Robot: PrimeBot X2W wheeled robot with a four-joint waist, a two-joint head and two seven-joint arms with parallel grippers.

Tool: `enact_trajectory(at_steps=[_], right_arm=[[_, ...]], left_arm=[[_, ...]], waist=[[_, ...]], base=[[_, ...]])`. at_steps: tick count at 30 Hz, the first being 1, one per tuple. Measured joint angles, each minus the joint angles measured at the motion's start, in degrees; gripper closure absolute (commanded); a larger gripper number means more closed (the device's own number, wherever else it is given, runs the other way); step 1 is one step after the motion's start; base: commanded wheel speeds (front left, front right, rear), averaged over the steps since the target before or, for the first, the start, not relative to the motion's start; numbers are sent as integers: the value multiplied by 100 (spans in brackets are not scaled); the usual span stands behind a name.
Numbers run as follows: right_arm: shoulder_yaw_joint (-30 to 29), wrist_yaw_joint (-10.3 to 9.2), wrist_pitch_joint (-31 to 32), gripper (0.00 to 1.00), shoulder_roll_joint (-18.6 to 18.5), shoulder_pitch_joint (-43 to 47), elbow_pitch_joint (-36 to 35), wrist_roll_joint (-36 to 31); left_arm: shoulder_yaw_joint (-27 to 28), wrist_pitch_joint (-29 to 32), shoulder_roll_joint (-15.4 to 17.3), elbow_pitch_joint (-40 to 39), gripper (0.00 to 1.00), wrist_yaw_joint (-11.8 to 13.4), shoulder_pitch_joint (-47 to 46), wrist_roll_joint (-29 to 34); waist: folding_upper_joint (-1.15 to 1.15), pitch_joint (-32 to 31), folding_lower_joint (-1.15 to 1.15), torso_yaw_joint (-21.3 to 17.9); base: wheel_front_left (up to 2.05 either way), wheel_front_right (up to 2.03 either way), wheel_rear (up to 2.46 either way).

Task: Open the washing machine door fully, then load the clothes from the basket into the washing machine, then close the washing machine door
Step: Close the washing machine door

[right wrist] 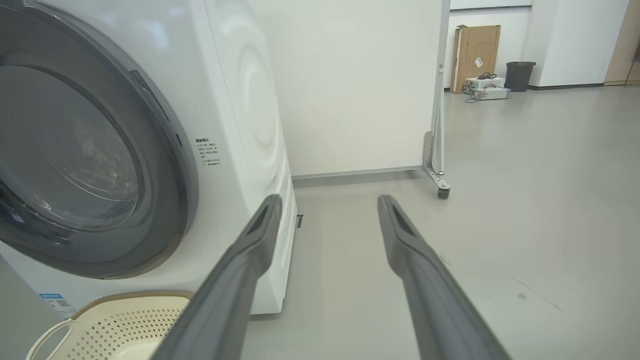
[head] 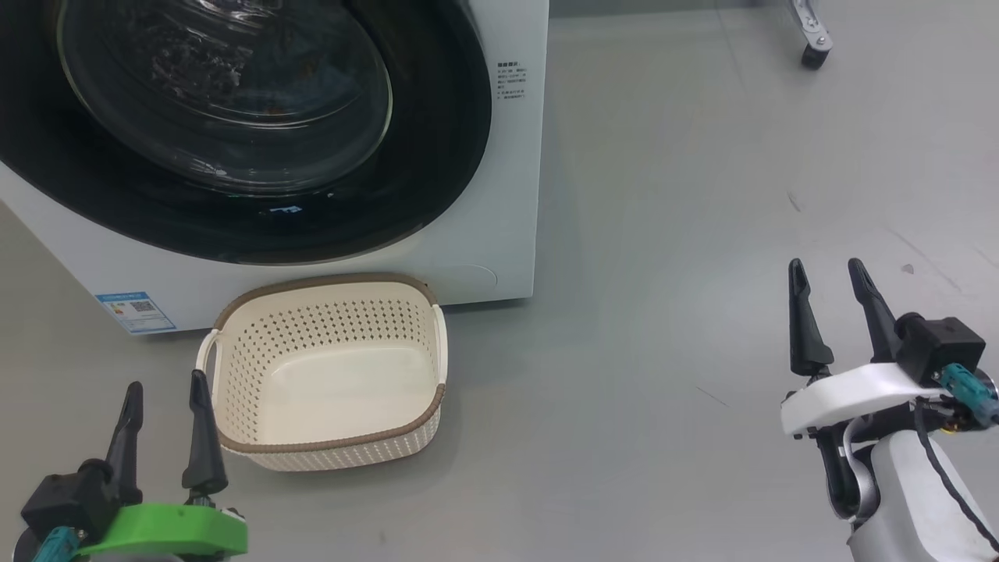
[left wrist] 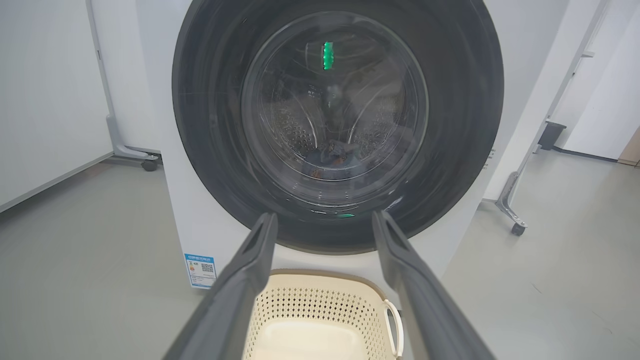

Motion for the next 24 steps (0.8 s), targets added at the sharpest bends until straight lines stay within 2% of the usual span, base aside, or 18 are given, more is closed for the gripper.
enact_trajectory(at_steps=[10, 24], right_arm=[[-41, -37, 0, 0, 10, 588, -353, -182], [12, -32, 0, 0, 101, 999, -575, -248]], left_arm=[[-89, 0, 7, 55, 0, 0, 278, 242], [-178, 0, 11, -42, 0, 0, 380, 325]], waist=[[0, -319, 0, -32], [0, -416, 0, -5]], base=[[0, 0, 0], [0, 0, 0]])
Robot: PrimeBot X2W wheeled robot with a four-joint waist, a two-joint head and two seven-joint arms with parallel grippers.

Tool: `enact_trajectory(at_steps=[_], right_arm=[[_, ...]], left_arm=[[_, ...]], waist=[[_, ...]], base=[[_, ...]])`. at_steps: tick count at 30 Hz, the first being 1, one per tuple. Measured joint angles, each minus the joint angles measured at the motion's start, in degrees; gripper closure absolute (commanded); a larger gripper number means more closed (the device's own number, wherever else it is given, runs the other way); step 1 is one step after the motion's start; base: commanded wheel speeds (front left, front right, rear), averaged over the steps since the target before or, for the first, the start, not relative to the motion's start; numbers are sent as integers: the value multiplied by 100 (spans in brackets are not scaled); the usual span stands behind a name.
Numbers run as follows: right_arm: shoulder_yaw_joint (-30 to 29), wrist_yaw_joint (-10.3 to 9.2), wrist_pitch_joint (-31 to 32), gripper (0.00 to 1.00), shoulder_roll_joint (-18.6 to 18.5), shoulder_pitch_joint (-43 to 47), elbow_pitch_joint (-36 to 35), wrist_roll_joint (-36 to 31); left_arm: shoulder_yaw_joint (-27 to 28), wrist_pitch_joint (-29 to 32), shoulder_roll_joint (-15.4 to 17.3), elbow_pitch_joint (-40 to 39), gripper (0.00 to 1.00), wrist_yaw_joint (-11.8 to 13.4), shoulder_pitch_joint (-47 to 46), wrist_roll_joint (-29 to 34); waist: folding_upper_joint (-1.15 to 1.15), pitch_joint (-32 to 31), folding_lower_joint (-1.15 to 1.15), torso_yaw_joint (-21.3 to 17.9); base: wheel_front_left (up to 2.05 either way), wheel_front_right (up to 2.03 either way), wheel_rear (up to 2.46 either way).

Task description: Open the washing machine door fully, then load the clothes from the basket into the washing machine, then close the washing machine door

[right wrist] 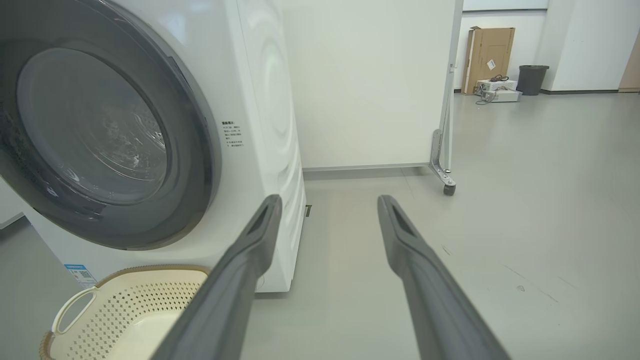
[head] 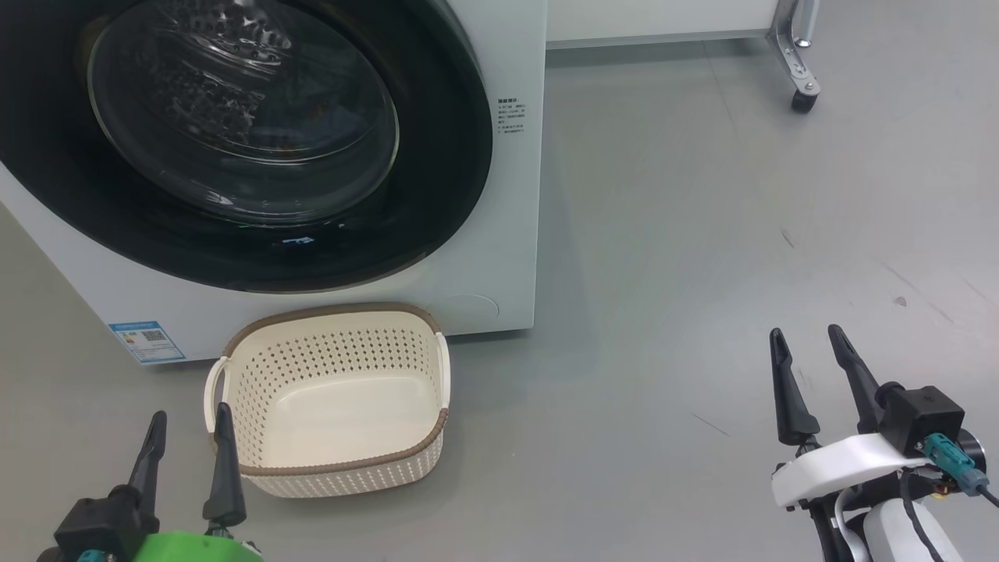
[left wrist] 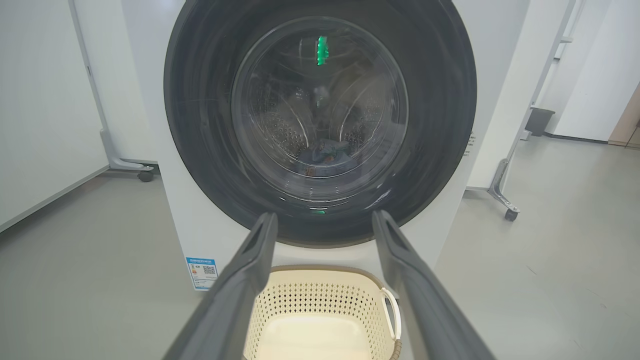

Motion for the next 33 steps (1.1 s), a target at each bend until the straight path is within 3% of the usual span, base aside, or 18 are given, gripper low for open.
enact_trajectory(at_steps=[16, 17, 25, 33], right_arm=[[-27, 2, 0, 0, 79, 177, -137, -56], [-26, 2, 0, 100, 82, 177, -149, -56], [-10, -5, 35, 100, 215, 405, 189, -10], [-204, -5, 235, 100, 218, 372, 268, 533]], left_arm=[[-35, 0, 4, -18, 0, -1, 30, -10], [-43, 0, 5, -20, 100, -1, 30, -10], [-75, 11, -103, 338, 100, 0, 122, -76], [-68, 160, -103, 348, 100, 0, 115, -587]], waist=[[0, -64, 0, 77], [0, -64, 0, 82], [0, -65, 0, 86], [0, -70, 0, 73]], base=[[0, 0, 0], [0, 0, 0], [0, 0, 0], [0, 0, 0]])
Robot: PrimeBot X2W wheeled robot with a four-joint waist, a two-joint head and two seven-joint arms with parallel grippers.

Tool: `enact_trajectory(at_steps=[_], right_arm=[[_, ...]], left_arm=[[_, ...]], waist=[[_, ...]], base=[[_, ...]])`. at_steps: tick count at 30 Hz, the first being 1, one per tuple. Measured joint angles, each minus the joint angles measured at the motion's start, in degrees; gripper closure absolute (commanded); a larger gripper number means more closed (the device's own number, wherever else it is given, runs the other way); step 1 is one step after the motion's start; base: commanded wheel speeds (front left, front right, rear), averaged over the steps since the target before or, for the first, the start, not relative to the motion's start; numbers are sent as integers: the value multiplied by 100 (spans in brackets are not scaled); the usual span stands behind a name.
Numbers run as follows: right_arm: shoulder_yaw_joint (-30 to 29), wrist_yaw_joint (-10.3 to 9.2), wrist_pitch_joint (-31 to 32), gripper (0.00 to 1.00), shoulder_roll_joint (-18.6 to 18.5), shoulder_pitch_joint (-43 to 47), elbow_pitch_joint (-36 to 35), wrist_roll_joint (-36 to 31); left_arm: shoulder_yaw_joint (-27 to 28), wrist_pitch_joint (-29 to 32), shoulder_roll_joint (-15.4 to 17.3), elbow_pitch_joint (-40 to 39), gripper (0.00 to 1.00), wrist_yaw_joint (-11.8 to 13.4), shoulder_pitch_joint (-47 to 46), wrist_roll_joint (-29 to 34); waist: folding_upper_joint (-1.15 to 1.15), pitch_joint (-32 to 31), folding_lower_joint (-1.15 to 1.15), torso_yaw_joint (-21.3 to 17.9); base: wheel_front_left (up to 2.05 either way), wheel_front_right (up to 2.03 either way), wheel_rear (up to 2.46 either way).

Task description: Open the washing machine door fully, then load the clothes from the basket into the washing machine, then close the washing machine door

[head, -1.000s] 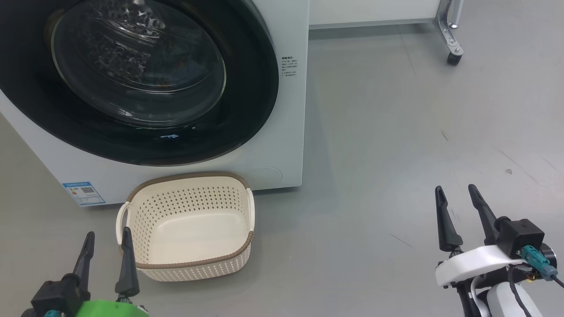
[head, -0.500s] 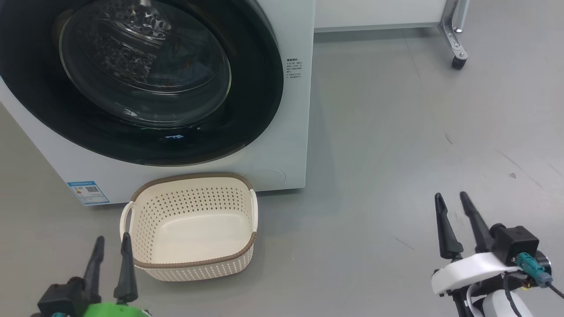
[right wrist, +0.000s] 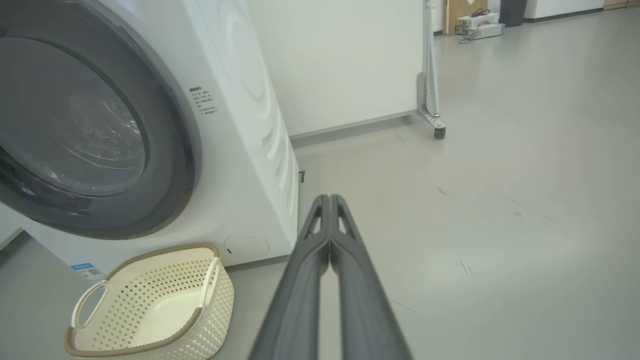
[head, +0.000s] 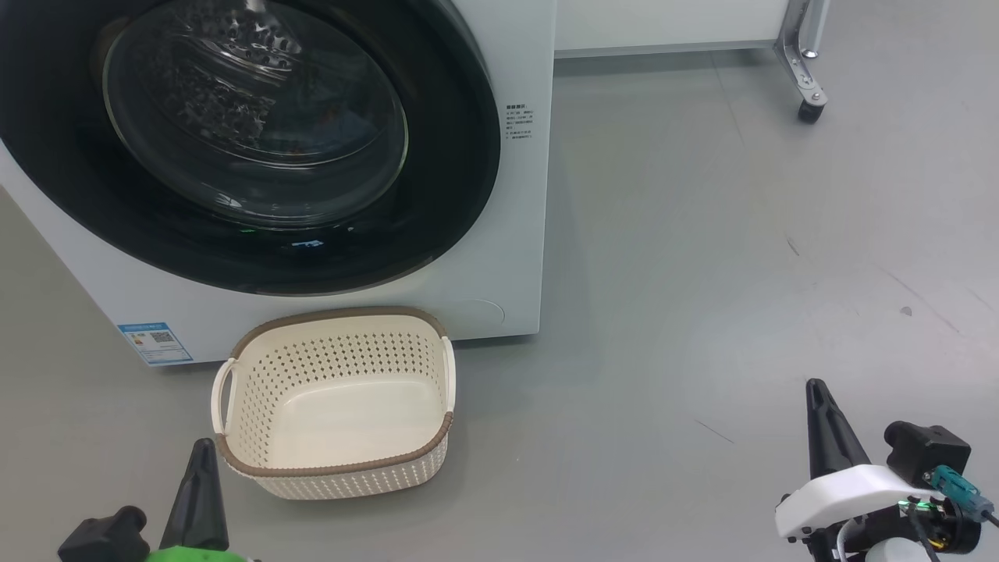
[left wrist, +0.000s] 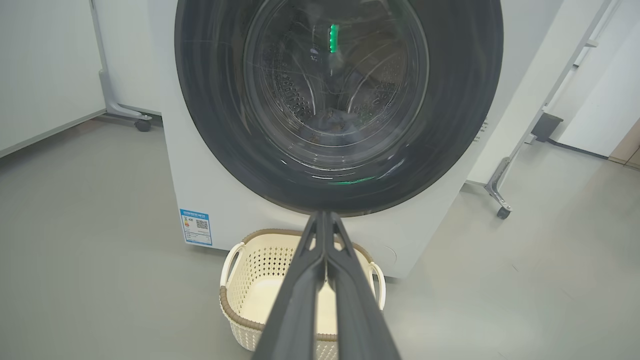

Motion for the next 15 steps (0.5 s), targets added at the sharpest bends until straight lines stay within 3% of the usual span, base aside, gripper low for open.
enact_trajectory(at_steps=[15], right_arm=[[-177, 5, 367, 100, 25, -97, 43, 1215]], left_arm=[[22, 304, 3, 37, 100, 0, -31, -1210]], waist=[[0, -9, 0, -26]], base=[[0, 0, 0]])
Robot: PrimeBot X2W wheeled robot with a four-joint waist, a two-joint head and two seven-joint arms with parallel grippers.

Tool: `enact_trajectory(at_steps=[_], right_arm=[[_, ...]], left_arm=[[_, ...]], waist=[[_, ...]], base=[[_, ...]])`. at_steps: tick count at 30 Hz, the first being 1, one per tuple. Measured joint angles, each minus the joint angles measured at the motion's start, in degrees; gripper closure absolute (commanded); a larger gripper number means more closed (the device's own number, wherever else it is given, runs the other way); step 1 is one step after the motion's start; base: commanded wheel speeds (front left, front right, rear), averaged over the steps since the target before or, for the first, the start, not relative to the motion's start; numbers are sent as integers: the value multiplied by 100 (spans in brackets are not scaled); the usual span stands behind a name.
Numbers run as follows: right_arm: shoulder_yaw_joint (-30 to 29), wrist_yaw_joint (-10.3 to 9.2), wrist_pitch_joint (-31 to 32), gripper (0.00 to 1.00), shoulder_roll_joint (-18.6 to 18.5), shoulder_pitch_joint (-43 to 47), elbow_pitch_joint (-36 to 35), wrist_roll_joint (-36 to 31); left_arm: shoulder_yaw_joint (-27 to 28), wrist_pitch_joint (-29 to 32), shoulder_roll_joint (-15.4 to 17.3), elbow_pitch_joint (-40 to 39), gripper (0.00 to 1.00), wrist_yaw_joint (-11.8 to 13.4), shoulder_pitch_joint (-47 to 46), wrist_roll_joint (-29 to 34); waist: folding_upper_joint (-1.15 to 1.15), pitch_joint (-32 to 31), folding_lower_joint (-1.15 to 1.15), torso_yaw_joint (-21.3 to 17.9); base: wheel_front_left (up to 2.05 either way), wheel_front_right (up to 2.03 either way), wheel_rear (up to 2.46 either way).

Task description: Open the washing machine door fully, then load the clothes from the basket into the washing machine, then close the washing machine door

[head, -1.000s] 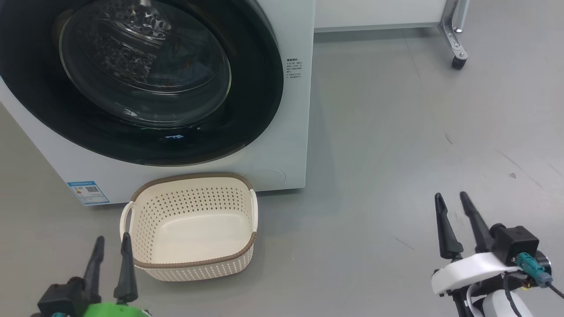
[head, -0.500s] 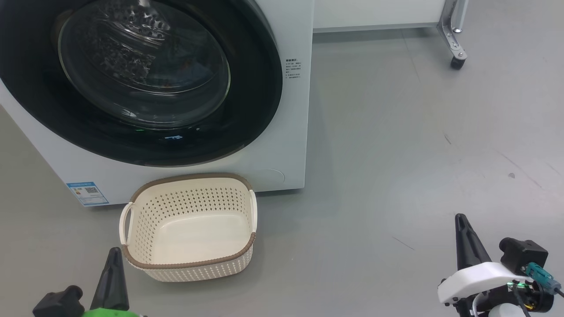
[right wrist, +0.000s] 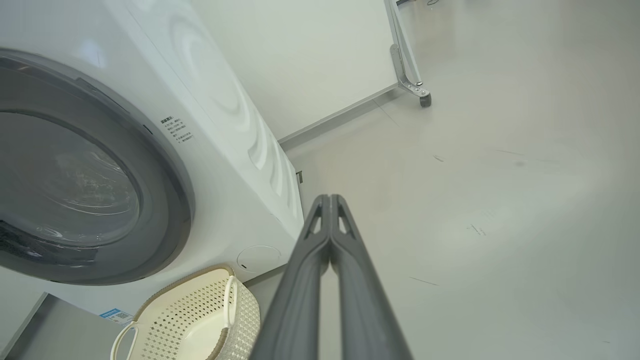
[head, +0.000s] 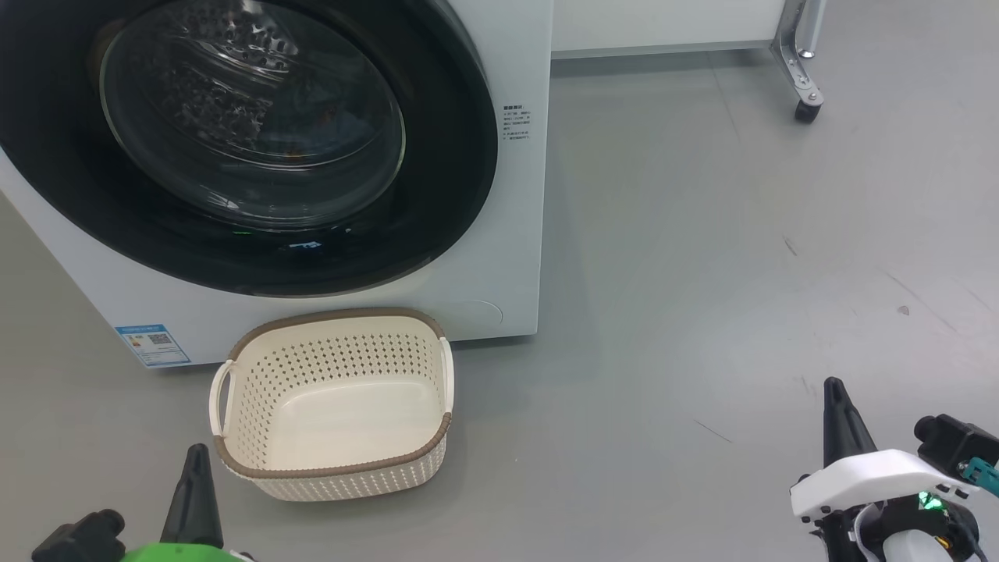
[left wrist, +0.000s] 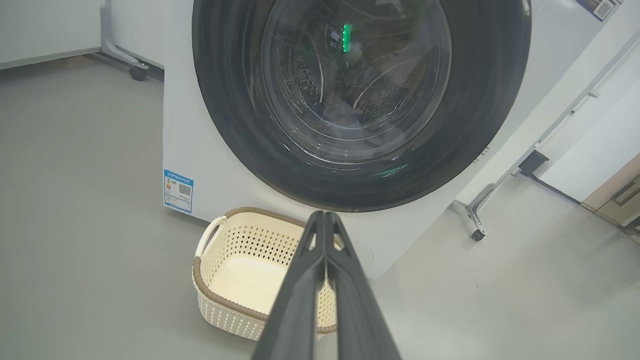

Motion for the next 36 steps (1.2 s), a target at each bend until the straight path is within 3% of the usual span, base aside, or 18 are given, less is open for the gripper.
enact_trajectory(at_steps=[36], right_arm=[[-409, 54, 738, 100, 40, -136, -20, 2665]], left_arm=[[108, 757, 37, 138, 100, 0, -337, -2550]], waist=[[0, -18, 0, -58]], base=[[0, 0, 0]])
